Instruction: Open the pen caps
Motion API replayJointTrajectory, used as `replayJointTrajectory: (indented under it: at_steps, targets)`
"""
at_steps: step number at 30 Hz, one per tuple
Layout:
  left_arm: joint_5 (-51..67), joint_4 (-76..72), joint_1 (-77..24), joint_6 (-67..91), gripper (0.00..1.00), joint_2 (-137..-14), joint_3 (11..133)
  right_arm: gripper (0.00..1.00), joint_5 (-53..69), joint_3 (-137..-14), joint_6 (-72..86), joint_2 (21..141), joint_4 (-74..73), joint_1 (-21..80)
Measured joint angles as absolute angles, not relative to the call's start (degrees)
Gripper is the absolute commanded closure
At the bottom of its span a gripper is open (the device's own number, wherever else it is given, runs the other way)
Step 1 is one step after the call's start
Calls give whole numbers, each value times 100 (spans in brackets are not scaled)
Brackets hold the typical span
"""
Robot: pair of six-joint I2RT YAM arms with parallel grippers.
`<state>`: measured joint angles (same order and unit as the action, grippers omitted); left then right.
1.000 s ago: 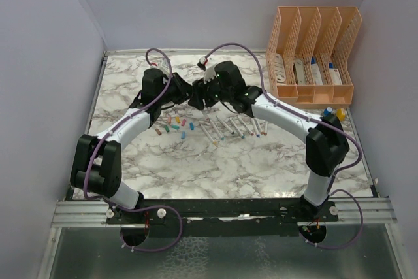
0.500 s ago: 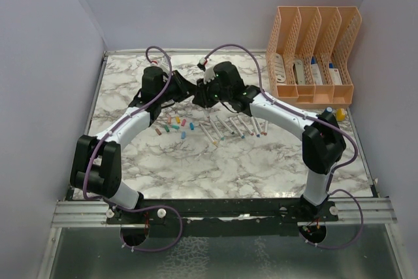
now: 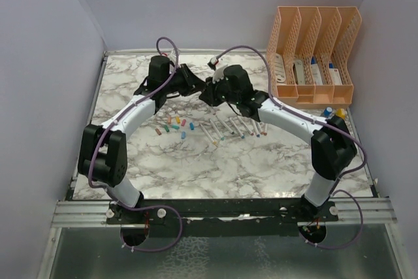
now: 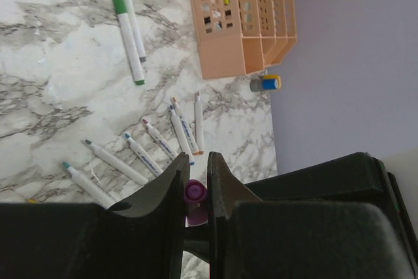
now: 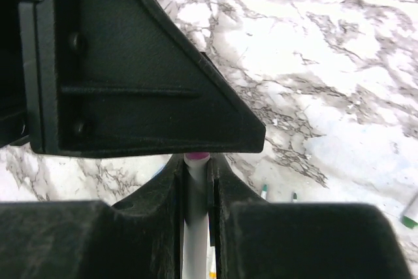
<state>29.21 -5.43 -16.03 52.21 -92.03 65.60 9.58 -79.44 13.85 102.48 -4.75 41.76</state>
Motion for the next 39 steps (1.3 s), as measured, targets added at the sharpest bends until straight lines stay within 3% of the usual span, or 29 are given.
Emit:
replayJointTrajectory:
  at_steps: [3, 11, 17, 25, 39]
  targets:
    - [3218, -375, -1649, 5218, 100, -9454, 6897, 99, 794, -7524, 1433, 9950, -215, 4141]
    - [2338, -631, -1004, 4932, 100, -9701, 7319, 99, 775, -6165, 1479, 8868, -1219, 4383]
    - [2097, -222, -956, 4534, 100, -9671, 6910, 99, -106, -6108, 1492, 8569, -1702, 4274]
    - [1719, 731, -875, 3852, 100, -9227, 6141, 98, -862, -6110, 1531, 8440, -1988, 3409]
    - [1452, 1573, -875, 3371, 100, -7817, 4810, 99, -1138, -6112, 1520, 8670, -2012, 3048]
